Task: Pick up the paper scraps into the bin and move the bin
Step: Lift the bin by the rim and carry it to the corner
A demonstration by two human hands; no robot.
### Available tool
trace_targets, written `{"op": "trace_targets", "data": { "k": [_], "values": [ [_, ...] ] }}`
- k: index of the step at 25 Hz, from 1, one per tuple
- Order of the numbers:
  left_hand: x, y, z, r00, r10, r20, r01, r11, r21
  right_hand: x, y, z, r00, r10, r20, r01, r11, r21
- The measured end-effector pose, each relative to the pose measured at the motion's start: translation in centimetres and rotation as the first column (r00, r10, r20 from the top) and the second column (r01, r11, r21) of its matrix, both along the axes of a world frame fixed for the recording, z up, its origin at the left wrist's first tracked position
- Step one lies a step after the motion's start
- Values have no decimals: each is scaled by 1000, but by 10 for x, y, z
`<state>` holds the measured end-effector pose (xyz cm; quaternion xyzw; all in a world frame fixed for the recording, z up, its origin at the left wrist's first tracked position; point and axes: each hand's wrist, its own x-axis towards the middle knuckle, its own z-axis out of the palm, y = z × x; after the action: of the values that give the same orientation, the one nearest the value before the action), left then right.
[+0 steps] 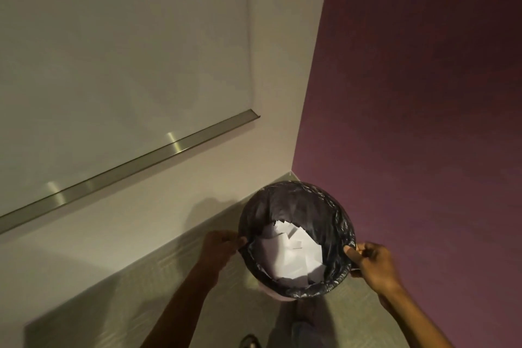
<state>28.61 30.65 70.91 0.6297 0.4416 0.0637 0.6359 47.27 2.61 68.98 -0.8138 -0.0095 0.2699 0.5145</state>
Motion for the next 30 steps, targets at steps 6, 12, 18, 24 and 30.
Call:
{"op": "trace_targets", "data": {
  "k": [6, 12, 18, 24, 30],
  "values": [
    [76, 17, -15, 997, 17, -77, -12, 998, 64, 82, 25, -21, 999, 23, -31, -24, 999, -24],
    [145, 22, -59, 986, 103, -132, -112, 992, -65, 148, 49, -72, 999, 35, 15, -34, 995, -93],
    [221, 67, -146, 951, 223, -213, -258, 954, -152, 199, 96, -152, 980, 129, 155, -74, 945, -320],
    [267, 109, -299, 937, 161, -311, -236, 947, -219, 233, 141, -311, 983, 116, 142, -50, 916, -398],
    [303, 123, -424, 937, 172, -303, -260, 924, -280, 260, 163, -453, 969, 214, 126, -120, 848, -516]
  ]
}}
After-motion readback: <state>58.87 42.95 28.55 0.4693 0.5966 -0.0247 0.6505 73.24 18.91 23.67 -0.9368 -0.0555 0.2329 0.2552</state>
